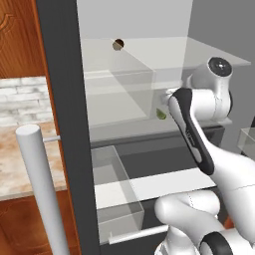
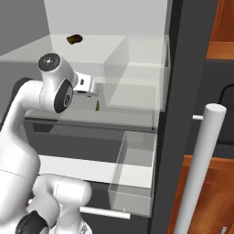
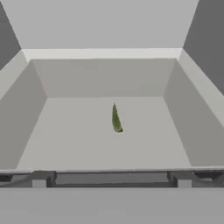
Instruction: Take the lemon wedge from the fridge and place it on the plate with fish on the dining counter.
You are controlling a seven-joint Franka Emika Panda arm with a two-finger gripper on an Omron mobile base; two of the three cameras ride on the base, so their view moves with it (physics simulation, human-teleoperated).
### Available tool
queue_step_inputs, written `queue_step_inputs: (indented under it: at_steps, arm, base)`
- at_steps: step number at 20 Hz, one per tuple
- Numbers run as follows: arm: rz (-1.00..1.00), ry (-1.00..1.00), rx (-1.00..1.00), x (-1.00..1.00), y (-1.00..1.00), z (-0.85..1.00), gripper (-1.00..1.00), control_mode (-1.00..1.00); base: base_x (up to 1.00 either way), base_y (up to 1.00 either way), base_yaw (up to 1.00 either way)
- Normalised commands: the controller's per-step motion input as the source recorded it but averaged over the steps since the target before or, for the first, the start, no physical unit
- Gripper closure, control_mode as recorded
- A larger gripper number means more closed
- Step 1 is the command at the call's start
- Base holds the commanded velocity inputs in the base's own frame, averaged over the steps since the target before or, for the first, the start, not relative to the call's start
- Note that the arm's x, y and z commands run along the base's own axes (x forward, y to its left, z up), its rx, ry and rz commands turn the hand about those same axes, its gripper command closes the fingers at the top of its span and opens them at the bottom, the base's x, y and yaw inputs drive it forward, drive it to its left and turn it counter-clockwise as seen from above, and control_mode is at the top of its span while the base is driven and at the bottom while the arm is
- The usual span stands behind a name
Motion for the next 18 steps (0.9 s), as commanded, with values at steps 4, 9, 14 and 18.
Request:
queue_step_inputs:
  at_steps: [4,9,14,18]
  arm:
    - [0.23,0.0,0.0,0.09,-0.02,-0.32,-1.0,-1.0]
    - [-0.01,0.0,-0.02,0.5,-0.03,-0.23,-1.0,-1.0]
    - [-0.06,0.0,0.0,0.77,-0.06,-0.23,-1.0,-1.0]
    - [-0.03,0.0,0.0,0.99,0.0,-0.21,-1.0,-1.0]
  base:
    - [0.0,0.0,0.0]
    - [0.0,0.0,0.0]
    - [0.0,0.0,0.0]
    - [0.0,0.0,0.0]
